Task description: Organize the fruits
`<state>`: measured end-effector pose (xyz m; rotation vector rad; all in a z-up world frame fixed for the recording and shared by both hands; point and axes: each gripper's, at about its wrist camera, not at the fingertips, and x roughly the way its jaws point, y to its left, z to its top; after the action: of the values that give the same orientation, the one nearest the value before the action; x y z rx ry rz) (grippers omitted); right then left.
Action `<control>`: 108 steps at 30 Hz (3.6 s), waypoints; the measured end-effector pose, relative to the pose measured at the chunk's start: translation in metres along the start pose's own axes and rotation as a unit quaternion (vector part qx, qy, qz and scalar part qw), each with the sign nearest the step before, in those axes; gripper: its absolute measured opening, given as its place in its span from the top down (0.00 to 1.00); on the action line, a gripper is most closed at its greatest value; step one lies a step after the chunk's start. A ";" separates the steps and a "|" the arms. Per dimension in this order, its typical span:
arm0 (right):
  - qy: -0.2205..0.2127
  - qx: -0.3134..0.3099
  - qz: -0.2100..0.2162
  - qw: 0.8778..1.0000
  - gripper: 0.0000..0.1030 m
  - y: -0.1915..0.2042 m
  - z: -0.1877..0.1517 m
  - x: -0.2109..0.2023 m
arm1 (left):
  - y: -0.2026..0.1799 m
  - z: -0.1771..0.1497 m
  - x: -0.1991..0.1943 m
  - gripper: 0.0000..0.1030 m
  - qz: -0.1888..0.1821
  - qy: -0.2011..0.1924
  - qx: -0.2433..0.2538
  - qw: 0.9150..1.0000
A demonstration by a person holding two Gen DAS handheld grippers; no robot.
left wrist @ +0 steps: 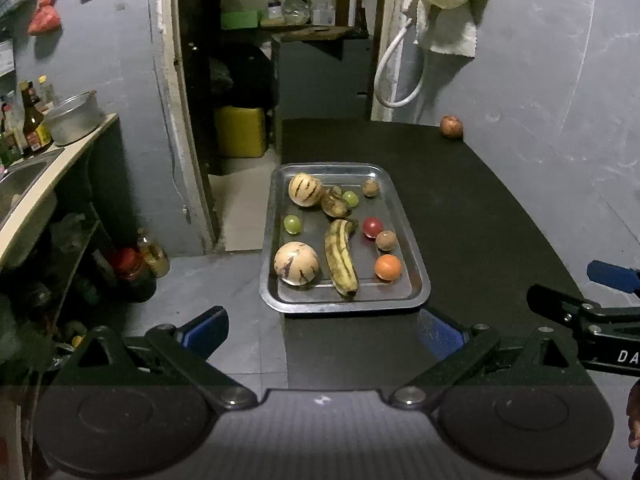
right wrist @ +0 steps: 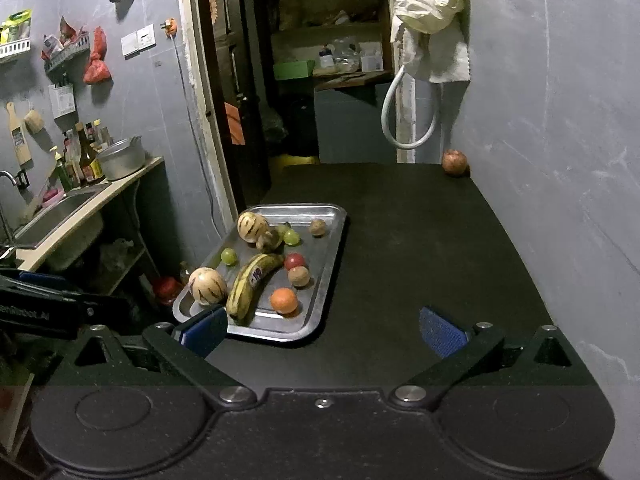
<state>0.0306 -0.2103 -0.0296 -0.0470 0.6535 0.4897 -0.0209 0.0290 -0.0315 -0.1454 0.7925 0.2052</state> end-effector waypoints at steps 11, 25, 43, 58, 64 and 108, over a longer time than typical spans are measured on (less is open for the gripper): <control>0.007 -0.003 0.004 1.000 0.01 -0.001 -0.014 -0.016 | -0.004 -0.018 -0.012 0.01 0.003 0.005 -0.001 1.000; -0.010 -0.022 -0.003 1.000 0.01 0.004 -0.027 -0.026 | -0.004 -0.033 -0.024 0.01 0.011 0.004 -0.004 1.000; -0.005 -0.009 0.005 1.000 0.01 0.001 -0.043 -0.031 | -0.004 -0.061 -0.034 0.01 0.013 -0.008 -0.006 1.000; -0.026 0.003 -0.035 0.999 0.01 0.026 -0.056 -0.020 | 0.025 -0.070 -0.013 0.01 -0.032 -0.004 0.008 0.999; -0.029 0.014 -0.050 0.998 0.01 0.033 -0.055 -0.017 | 0.035 -0.065 -0.006 0.01 -0.045 -0.006 0.014 0.999; -0.015 0.012 -0.062 0.998 0.01 0.043 -0.057 0.002 | 0.048 -0.061 0.012 0.01 -0.050 0.008 0.008 0.999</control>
<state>-0.0202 -0.1824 -0.0717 -0.0559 0.6225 0.3628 -0.0665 0.0642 -0.0847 -0.1721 0.7999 0.1027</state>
